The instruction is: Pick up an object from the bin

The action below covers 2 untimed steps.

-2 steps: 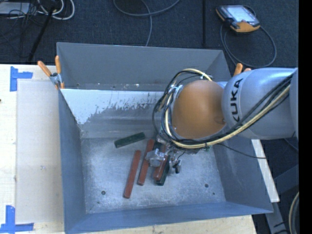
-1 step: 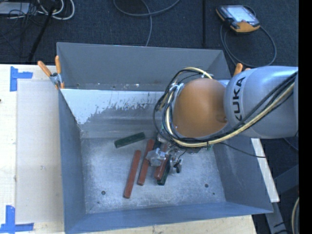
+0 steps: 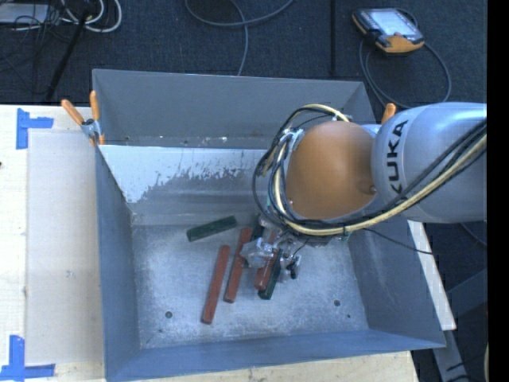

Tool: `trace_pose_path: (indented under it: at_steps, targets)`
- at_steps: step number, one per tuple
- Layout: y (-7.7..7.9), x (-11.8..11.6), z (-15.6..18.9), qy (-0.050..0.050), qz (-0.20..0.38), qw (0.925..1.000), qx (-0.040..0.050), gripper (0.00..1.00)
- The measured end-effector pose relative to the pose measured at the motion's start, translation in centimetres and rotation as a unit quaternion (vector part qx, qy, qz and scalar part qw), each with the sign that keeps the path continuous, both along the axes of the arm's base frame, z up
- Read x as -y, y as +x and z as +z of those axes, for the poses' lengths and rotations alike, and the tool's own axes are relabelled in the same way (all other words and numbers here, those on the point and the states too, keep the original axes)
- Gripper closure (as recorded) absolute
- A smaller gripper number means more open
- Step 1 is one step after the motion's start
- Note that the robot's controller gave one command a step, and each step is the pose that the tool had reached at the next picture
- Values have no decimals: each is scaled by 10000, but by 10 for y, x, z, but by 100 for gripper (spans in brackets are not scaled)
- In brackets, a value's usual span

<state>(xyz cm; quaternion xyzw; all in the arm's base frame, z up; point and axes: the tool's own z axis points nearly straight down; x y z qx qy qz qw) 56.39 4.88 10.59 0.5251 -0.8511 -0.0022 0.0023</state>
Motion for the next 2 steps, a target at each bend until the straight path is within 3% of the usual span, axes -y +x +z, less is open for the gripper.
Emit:
trace_pose_path:
  at_steps: [2]
  targets:
    - [2, 0, 26, 1, -3, 10000, 37, 100]
